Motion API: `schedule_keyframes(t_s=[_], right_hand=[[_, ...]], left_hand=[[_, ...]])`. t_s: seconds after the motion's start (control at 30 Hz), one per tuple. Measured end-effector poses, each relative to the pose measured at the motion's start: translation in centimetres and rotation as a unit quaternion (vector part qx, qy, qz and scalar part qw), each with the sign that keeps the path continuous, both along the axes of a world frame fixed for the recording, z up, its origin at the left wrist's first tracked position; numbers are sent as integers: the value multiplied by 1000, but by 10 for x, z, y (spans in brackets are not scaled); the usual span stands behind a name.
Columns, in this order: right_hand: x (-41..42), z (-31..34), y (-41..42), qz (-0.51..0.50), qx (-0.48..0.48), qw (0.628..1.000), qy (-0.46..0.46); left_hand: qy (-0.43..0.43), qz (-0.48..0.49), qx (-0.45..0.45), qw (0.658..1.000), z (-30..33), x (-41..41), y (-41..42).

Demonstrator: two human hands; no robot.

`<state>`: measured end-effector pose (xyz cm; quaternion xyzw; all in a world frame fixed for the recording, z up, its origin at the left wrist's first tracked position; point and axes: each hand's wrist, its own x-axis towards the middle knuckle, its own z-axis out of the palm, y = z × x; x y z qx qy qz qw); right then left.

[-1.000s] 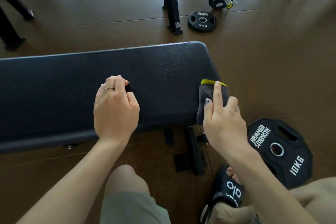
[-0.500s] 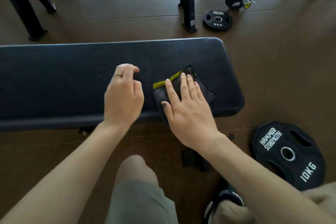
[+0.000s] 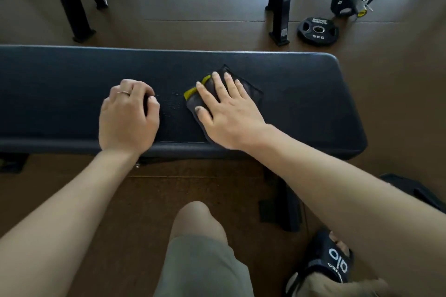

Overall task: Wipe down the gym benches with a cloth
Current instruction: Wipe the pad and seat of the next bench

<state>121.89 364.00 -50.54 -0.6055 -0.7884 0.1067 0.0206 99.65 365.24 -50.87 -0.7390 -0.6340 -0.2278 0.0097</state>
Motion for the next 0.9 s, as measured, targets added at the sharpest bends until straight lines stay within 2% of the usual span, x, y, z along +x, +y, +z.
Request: schedule_keyframes(t_s=[0.1,0.23,0.33,0.47,0.57,0.77,0.9], right_hand=[[-6,1,4,-2,-7,1000,-7],[16,0,-66,92,35,993,-57],[22,2,-63,119,41,989,-82],[-11,2,-15,60,11,998,-23],[-35,0,4,6,-3,1000,-19],[-9,1,-69,52,28,998,-15],[-2,1,-37,22,11,1000,-9]], left_hand=[[-28,0,-10,1000,1,-2,-1],[-42,7,-9,999,0,-3,0],[-36,4,-1,999,0,-2,-2],[-18,-3,0,1000,-2,-2,-1],[-26,-5,4,1000,-2,-3,-2],[-20,-2,3,1000,-4,-3,-1],[-22,-6,4,1000,-5,-3,0]])
